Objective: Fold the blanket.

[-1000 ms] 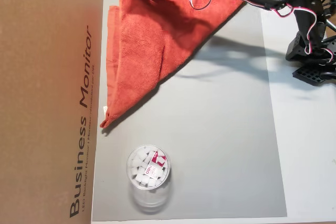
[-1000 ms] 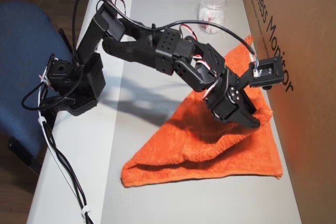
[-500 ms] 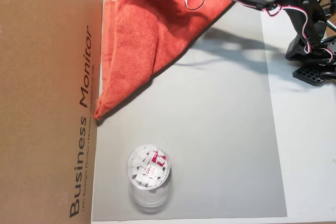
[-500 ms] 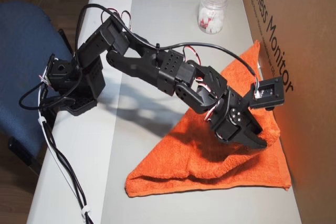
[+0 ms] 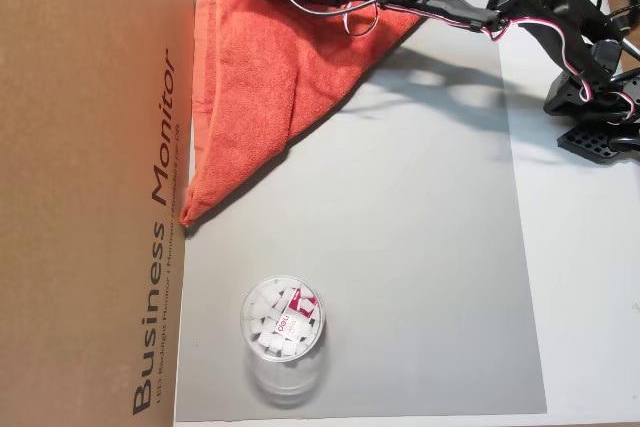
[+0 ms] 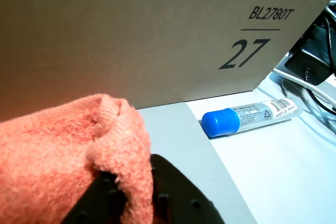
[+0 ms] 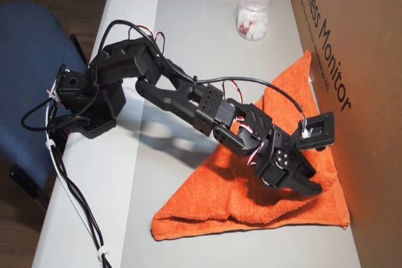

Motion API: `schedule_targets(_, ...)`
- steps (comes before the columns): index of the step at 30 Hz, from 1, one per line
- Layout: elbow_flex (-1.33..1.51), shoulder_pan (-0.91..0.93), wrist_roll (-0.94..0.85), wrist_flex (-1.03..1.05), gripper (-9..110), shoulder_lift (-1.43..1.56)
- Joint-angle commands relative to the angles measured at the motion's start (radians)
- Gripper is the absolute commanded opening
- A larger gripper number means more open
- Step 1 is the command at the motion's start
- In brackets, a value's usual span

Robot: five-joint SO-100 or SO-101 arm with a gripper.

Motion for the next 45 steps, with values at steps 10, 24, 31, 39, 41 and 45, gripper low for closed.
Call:
schedule_targets(10,-0.055,0.003,-0.037,-0.213,0,-0.086)
schedule_targets(24,-0.055,-0.032,0.143,-0.196,0,-0.115)
schedule_targets(31,-0.055,-0.046,0.314,-0.196,3,-0.115)
schedule_targets(39,-0.041,-0.051,0.413,-0.196,27,-0.115)
schedule_targets(41,-0.04,-0.051,0.413,-0.196,28,-0.107)
schedule_targets(45,-0.051,-0.072,0.408,-0.195,25,-0.095)
